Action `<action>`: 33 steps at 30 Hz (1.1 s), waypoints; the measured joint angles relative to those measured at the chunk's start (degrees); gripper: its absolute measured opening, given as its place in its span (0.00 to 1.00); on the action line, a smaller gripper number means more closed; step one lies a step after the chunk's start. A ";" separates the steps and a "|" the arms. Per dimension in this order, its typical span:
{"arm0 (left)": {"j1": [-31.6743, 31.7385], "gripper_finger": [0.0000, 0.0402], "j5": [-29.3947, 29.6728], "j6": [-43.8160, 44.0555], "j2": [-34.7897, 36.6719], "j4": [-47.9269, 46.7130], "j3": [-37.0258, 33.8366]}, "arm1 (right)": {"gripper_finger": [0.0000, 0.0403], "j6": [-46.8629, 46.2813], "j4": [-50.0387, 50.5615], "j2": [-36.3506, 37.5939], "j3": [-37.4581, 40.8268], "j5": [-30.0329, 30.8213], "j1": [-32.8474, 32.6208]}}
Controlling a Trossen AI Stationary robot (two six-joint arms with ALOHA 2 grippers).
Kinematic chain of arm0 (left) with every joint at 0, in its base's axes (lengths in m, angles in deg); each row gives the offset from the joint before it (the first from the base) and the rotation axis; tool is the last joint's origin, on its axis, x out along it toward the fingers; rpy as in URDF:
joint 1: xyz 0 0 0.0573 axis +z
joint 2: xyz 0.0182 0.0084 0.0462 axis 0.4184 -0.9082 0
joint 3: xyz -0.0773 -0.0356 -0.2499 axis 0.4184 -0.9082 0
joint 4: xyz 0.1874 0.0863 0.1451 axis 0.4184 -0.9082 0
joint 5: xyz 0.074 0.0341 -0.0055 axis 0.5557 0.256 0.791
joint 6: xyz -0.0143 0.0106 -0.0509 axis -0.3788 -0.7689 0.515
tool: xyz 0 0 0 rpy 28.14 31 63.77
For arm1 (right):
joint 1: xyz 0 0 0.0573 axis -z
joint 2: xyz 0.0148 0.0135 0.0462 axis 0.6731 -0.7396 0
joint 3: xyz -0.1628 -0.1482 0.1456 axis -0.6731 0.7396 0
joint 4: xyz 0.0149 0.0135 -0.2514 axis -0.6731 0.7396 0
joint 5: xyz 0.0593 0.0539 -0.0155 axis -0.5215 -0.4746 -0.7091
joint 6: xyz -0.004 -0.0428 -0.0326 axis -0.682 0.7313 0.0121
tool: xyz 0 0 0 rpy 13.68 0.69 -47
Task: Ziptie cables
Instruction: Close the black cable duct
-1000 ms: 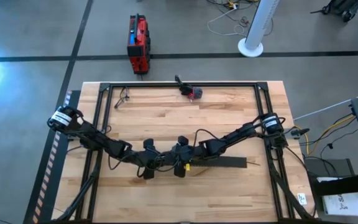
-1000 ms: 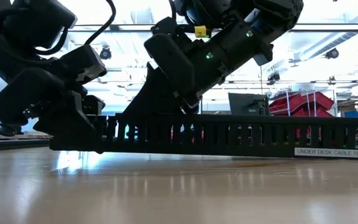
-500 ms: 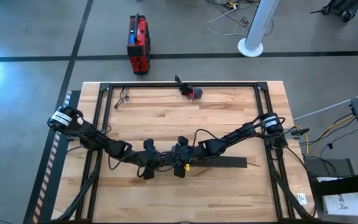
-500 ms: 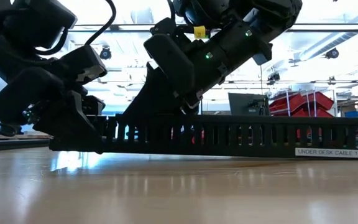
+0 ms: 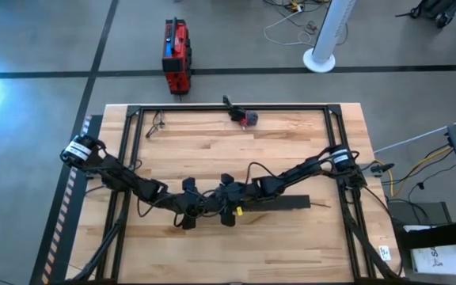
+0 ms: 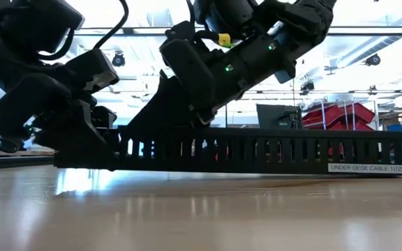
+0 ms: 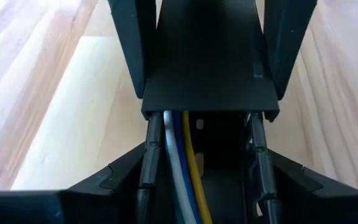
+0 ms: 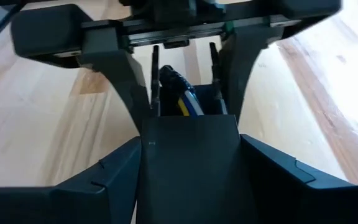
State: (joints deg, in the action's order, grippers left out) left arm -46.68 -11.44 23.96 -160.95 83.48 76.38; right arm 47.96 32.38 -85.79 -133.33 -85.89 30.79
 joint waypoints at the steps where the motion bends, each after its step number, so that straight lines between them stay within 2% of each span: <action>1: -0.03 0.55 -0.08 0.00 0.00 -0.01 0.02 | 0.55 0.33 -0.02 -0.21 -0.21 -0.41 -0.10; 4: -0.05 0.54 -0.27 -0.39 0.00 -0.24 0.00 | 0.55 0.31 -0.25 -0.90 -0.81 -1.12 -0.37; 15: 0.04 0.54 -0.05 -2.04 0.00 0.13 0.76 | 0.55 -2.15 -0.78 -1.61 -1.53 6.00 -0.67; 22: 0.13 0.55 0.68 -1.59 -2.33 2.48 0.78 | 0.56 -4.36 3.62 -1.43 -1.70 7.00 -0.24; 27: 0.10 0.55 0.87 -2.36 -6.36 7.00 1.39 | 0.55 -2.30 0.19 -1.78 -1.17 4.61 -0.17; 33: -0.05 0.56 0.67 -2.65 -9.22 7.04 4.02 | 0.56 -0.73 0.31 -1.69 -0.98 2.85 -0.39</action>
State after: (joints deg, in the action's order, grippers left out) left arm -46.73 -10.77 21.31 -170.17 90.51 80.39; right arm 47.23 32.69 -87.48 -134.31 -83.04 30.41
